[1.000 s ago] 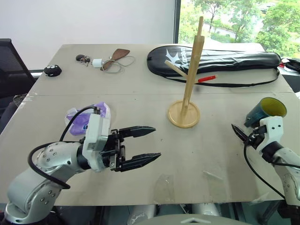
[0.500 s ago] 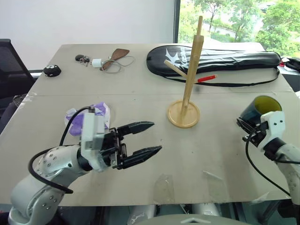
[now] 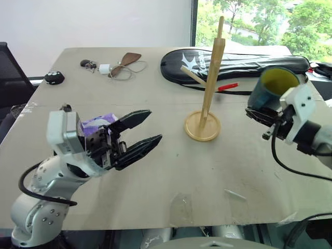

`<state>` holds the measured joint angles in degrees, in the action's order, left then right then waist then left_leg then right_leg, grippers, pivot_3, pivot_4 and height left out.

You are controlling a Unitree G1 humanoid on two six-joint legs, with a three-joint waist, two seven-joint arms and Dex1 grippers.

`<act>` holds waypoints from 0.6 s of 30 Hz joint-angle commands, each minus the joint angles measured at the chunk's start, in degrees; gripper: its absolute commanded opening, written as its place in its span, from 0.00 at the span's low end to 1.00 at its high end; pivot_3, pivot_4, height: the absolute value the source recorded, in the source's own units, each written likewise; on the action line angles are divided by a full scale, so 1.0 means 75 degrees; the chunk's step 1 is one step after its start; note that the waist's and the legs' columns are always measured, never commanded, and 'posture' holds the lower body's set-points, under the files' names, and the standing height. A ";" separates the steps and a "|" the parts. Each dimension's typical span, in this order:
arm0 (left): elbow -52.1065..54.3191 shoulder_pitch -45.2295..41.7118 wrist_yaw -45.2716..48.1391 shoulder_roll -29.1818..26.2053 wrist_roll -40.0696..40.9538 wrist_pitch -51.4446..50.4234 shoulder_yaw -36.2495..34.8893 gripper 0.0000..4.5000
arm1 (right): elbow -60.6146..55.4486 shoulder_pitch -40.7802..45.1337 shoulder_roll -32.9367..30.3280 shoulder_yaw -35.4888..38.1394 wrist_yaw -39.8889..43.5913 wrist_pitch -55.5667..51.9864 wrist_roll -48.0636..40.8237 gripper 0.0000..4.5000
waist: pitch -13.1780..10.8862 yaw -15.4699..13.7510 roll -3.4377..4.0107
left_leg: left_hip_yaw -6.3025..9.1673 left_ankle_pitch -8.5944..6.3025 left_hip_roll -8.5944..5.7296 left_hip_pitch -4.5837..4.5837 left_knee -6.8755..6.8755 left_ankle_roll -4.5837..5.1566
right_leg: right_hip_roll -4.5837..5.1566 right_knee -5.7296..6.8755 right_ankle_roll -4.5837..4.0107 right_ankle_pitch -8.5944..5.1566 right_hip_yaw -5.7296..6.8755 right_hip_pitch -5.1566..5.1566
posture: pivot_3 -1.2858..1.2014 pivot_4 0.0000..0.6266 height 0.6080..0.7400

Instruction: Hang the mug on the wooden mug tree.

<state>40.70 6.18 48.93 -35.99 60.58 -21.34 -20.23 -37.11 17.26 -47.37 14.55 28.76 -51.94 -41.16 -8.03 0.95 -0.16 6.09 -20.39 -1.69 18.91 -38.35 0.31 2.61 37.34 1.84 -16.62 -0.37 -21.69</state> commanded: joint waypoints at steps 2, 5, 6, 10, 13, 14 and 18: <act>0.0240 0.0648 0.0309 0.0292 -0.0314 0.0491 -0.0076 0.74 | 0.0208 0.0713 -0.0389 -0.0325 0.0362 -0.0243 -0.0112 0.01 | -0.0002 -0.0029 -0.0003 | 0.0002 0.0000 0.0001 0.0005 0.0003 0.0000 | 0.0001 -0.0014 0.0000 0.0000 0.0002 0.0000 | 0.52 0.24 1.00; 0.0294 0.0966 0.0359 0.0432 -0.0582 0.0682 -0.0014 0.74 | 0.0400 0.1009 -0.0476 -0.0586 0.0594 -0.0235 -0.0106 0.01 | -0.0003 -0.0060 -0.0005 | 0.0012 0.0000 0.0002 0.0015 0.0002 0.0000 | 0.0003 -0.0026 0.0001 0.0000 0.0013 0.0000 | 0.52 0.24 1.00; 0.0319 0.1048 0.0374 0.0465 -0.0656 0.0736 0.0015 0.74 | 0.0459 0.1099 -0.0522 -0.0685 0.0694 -0.0213 -0.0081 0.01 | -0.0004 -0.0064 -0.0005 | 0.0013 0.0000 0.0002 0.0017 0.0001 0.0000 | 0.0005 -0.0027 0.0001 0.0001 0.0015 0.0000 | 0.52 0.24 1.00; 0.0306 0.1219 0.0391 0.0550 -0.0848 0.0893 0.0078 0.74 | 0.0686 0.1527 -0.0493 -0.0914 0.0903 -0.0190 -0.0095 0.01 | -0.0004 -0.0058 -0.0006 | 0.0022 0.0000 0.0001 0.0023 0.0000 0.0000 | 0.0006 -0.0030 0.0001 0.0001 0.0025 0.0000 | 0.52 0.24 1.00; 0.0293 0.1253 0.0398 0.0547 -0.0918 0.0950 0.0111 0.74 | 0.0810 0.1727 -0.0438 -0.1010 0.0987 -0.0129 -0.0046 0.01 | -0.0004 -0.0051 -0.0006 | 0.0024 0.0000 0.0001 0.0024 0.0001 0.0000 | 0.0006 -0.0030 0.0001 0.0001 0.0027 0.0000 | 0.52 0.24 1.00; 0.0293 0.1263 0.0398 0.0545 -0.0928 0.0959 0.0112 0.74 | 0.0841 0.1783 -0.0436 -0.1064 0.1037 -0.0086 -0.0005 0.01 | -0.0004 -0.0052 -0.0006 | 0.0025 0.0000 0.0001 0.0025 0.0001 0.0000 | 0.0006 -0.0031 0.0001 0.0001 0.0028 -0.0001 | 0.52 0.24 1.00; 0.0293 0.1325 0.0429 0.0531 -0.0975 0.1008 0.0092 0.74 | 0.0998 0.2046 -0.0397 -0.1252 0.1139 0.0007 0.0148 0.01 | -0.0005 -0.0043 -0.0005 | 0.0026 0.0000 0.0001 0.0026 0.0000 0.0000 | 0.0006 -0.0032 0.0001 0.0001 0.0028 -0.0001 | 0.52 0.24 1.00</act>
<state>40.99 15.93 51.61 -31.90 53.30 -15.10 -19.52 -29.15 30.70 -50.29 4.60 36.64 -53.43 -40.55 -8.07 0.63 -0.19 6.29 -20.39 -1.68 19.11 -38.35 0.31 2.66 37.09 1.85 -16.61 -0.16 -21.70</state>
